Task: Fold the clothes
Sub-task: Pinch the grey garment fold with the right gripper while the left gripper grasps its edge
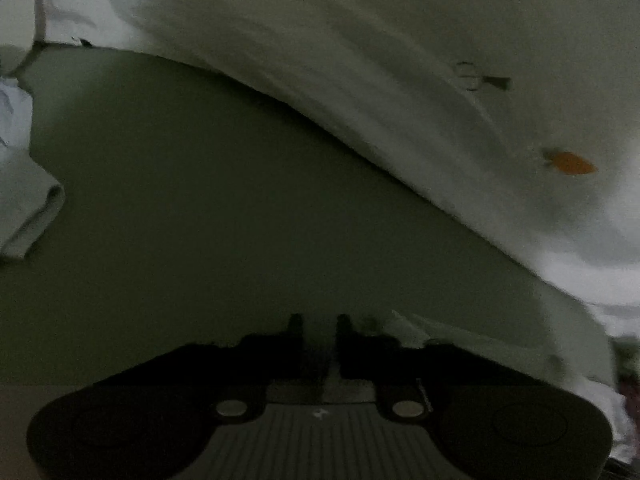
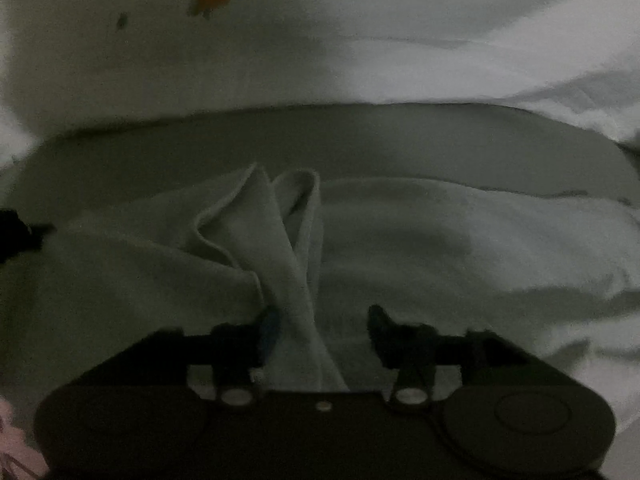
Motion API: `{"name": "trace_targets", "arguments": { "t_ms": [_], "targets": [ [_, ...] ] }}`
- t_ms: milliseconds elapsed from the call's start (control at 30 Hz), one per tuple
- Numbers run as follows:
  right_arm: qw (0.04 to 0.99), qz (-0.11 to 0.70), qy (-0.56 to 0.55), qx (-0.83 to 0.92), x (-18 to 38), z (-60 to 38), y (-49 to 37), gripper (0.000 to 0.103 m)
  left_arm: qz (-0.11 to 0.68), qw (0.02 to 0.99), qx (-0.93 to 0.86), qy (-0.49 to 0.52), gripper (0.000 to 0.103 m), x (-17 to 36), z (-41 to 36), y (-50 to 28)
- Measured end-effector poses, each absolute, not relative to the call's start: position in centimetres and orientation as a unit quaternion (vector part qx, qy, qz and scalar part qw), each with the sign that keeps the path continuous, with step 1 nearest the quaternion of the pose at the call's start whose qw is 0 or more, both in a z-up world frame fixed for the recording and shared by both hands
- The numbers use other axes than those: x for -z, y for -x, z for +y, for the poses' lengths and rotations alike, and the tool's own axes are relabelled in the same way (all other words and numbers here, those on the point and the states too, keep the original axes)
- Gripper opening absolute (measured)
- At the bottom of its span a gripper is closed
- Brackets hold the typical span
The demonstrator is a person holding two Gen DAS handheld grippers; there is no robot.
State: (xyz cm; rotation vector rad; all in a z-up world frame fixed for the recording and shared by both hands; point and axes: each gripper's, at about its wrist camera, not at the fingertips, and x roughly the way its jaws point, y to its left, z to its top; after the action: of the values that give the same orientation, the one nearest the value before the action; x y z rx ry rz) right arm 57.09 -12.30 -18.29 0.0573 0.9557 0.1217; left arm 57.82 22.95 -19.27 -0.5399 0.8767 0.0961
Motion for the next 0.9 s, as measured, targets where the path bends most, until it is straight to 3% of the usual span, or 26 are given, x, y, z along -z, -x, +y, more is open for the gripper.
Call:
{"name": "trace_targets", "arguments": {
  "t_ms": [200,267,300,333,367,500,700,733,767,800,900],
  "targets": [
    [0.862,0.484,-0.135,-0.067,19.0,-14.3,-53.3,0.064,0.455,0.858,0.014,0.237,0.054,18.8,19.6,-53.1],
    [0.857,0.486,-0.153,-0.069,19.6,-14.0,-52.4,0.067,0.471,0.856,0.025,0.211,0.056,19.1,17.8,-51.7],
    [0.86,0.483,-0.153,-0.066,19.6,-13.8,-52.0,0.064,0.479,0.855,0.03,0.198,0.056,19.2,16.9,-51.0],
    [0.863,0.479,-0.147,-0.063,19.6,-13.6,-51.8,0.041,0.486,0.853,0.036,0.185,0.056,19.3,16.0,-50.3],
    [0.863,0.481,-0.142,-0.061,19.5,-13.4,-51.8,0.011,0.49,0.854,0.037,0.172,0.055,19.4,15.3,-49.8],
    [0.864,0.462,-0.189,-0.068,17.4,-14.9,-50.6,0.006,0.51,0.852,0.022,0.118,0.048,19.2,14.2,-48.5],
    [0.852,0.509,-0.123,-0.029,18.9,-14.2,-48.9,0.011,0.524,0.845,0.039,0.104,0.046,19.1,14.8,-46.7],
    [0.853,0.512,-0.099,-0.02,19.0,-13.7,-48.7,0.023,0.524,0.845,0.042,0.097,0.046,19.1,14.7,-46.5],
    [0.859,0.507,-0.072,-0.008,18.8,-13.2,-48.4,0.041,0.524,0.846,0.044,0.093,0.046,19.0,14.6,-46.4],
    [0.868,0.494,-0.048,-0.003,18.3,-12.6,-48.2,0.048,0.523,0.846,0.043,0.096,0.046,19.0,14.6,-46.5],
    [0.896,0.443,0.027,-0.005,16.5,-10.3,-47.3,0.052,0.52,0.842,0.039,0.137,0.048,19.4,15.8,-46.1]
  ]
}}
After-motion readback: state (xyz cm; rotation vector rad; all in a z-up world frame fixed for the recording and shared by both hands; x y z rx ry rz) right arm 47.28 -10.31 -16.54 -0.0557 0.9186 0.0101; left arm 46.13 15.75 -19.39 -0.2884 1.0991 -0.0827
